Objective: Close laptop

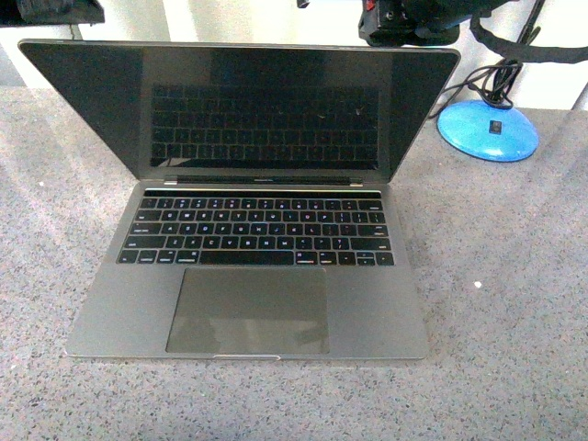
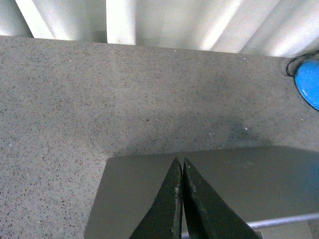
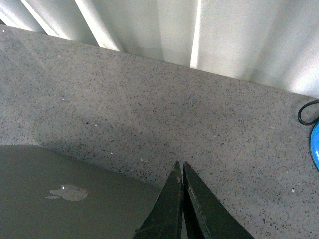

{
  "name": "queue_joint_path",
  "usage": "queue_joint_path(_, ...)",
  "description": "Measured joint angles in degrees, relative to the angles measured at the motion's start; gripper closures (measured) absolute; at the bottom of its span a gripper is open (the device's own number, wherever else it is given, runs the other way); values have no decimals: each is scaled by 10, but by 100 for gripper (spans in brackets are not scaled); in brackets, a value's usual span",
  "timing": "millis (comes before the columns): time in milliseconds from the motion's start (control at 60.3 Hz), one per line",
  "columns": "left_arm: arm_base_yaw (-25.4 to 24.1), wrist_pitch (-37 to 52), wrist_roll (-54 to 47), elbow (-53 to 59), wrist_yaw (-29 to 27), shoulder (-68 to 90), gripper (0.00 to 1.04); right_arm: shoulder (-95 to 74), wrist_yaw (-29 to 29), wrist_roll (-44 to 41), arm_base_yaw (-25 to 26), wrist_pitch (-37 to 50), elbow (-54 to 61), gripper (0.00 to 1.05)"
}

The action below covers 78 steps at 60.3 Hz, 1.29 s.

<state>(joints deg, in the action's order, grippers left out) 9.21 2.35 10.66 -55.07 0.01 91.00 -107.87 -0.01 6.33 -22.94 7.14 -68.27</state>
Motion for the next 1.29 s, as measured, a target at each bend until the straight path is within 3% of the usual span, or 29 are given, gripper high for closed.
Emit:
queue_joint_path(481, -13, 12, 2, 2, 26, 27, 101, 0, 26, 28, -16, -25, 17, 104)
queue_joint_path(1294, -7, 67, 45, 123, 31, 15, 101, 0, 75, 103, -44, -36, 97, 104)
